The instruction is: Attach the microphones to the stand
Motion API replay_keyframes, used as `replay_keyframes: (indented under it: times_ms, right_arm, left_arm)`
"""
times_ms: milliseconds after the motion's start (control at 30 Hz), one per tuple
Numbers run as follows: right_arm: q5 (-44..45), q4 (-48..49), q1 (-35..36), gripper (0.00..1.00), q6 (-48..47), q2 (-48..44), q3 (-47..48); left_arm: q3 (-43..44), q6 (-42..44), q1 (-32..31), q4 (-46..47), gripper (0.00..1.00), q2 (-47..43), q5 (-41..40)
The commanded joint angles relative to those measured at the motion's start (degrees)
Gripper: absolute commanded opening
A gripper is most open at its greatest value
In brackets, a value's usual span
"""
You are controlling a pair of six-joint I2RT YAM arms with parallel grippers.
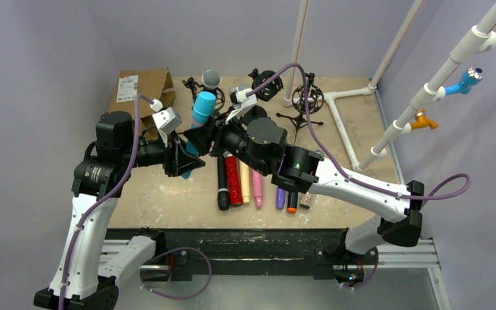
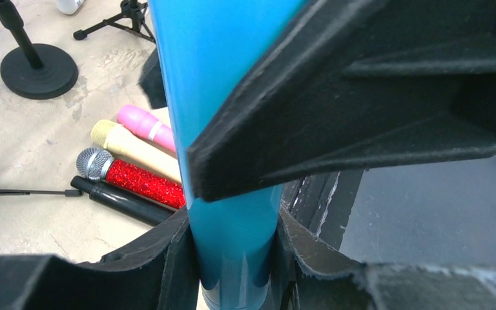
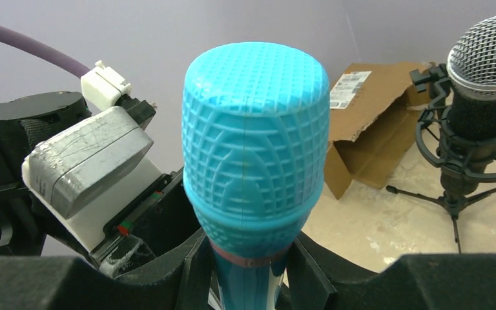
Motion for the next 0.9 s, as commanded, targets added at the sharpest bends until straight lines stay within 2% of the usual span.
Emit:
replay_keyframes:
  times_ms: [0,133,200,233,267,367,400,467,633,867]
  right_arm:
    - [-5.32,1.44,-0.02,0.47,1.68,1.57,3.63]
    - [-5.1,2.37,-0.28,0.45,1.77,2.46,3.72]
    - [-4.58,2.37,-0.37,0.36,1.44,2.71,4.11]
    - [-4.28,2.37,-0.46,0.3,1.16,2.6,4.12]
    - [-3.76,2.24,-0.6,0.24,0.63,2.24,4.1]
    - [-1.37,1.58,-1.35,0.12,-2.08,0.85,4.19]
    - [-0.13,1.27,-1.77,0.11,-3.72,0.42,4.43]
    - [2.75,0.53,-2.97,0.09,-8.57,-0.5,5.45]
    - [10.77,2.32,-7.33,0.05,-19.52,-2.58,5.51]
    - [16.55,17.84,-17.07,0.0,-32.29,-3.04,1.14]
  left_arm:
    - [1.36,2.82,-0.33,-0.82,0.0,-0.8,2.49]
    - [1.09,3.43,-0.33,-1.26,0.0,-1.23,2.59]
    - [1.28,3.92,-0.33,-1.78,0.0,-1.21,2.34]
    - [1.38,4.08,-0.33,-2.02,0.04,-1.17,1.91]
    - [1.54,4.01,-0.33,-2.15,0.2,-1.13,1.06]
    - [2.31,3.11,-0.33,-2.63,0.83,-1.0,-2.53]
    - [2.58,2.74,-0.29,-2.58,0.95,-1.08,-3.61]
    - [3.54,2.4,-0.26,-3.17,1.0,-0.84,-5.69]
    - [6.97,3.01,-0.25,-6.8,1.0,0.69,-10.34]
    - [9.43,4.25,-0.16,-9.64,1.0,2.33,-15.46]
